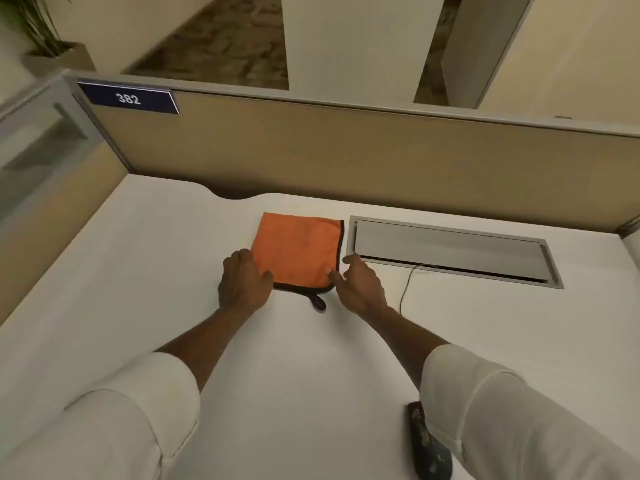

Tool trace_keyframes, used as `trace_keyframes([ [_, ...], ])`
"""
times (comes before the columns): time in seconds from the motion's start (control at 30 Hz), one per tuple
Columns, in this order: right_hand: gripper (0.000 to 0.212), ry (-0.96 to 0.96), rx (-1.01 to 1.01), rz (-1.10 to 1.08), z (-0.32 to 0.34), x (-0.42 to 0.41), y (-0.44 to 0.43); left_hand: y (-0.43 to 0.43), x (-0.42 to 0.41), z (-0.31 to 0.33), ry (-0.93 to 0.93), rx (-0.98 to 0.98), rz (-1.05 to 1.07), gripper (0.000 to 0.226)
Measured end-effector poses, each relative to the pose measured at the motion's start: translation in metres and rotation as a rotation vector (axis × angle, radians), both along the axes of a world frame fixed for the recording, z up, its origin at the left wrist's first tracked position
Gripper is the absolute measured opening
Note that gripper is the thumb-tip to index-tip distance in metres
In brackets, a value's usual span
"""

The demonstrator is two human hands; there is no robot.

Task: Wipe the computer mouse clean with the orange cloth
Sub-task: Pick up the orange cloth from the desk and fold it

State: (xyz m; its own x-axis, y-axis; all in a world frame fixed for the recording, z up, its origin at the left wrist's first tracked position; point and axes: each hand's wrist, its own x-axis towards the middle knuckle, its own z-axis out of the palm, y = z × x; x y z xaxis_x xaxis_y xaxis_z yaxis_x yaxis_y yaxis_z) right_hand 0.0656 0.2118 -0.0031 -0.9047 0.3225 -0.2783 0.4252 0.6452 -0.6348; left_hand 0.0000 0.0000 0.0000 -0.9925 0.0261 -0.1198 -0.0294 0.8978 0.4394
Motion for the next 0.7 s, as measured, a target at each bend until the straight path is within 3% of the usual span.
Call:
trace_keyframes([
  [0.23,0.062,-0.020,-0.040,-0.220,-0.013,-0.052,-0.018,0.004,-0.054,-0.019,-0.033,0.000,0.089,0.043],
  [0.43,0.066,-0.107,-0.121,-0.318,-0.022,-0.077,-0.023,0.006,-0.089,-0.030,-0.222,0.156,0.207,0.030],
  [0.57,0.030,-0.101,-0.150,-0.322,-0.027,-0.084,-0.026,0.001,-0.097,-0.030,-0.358,0.341,0.269,0.030],
  [0.7,0.021,-0.058,-0.300,-0.395,-0.029,-0.080,-0.028,-0.004,-0.097,-0.017,-0.457,0.574,0.302,0.024],
])
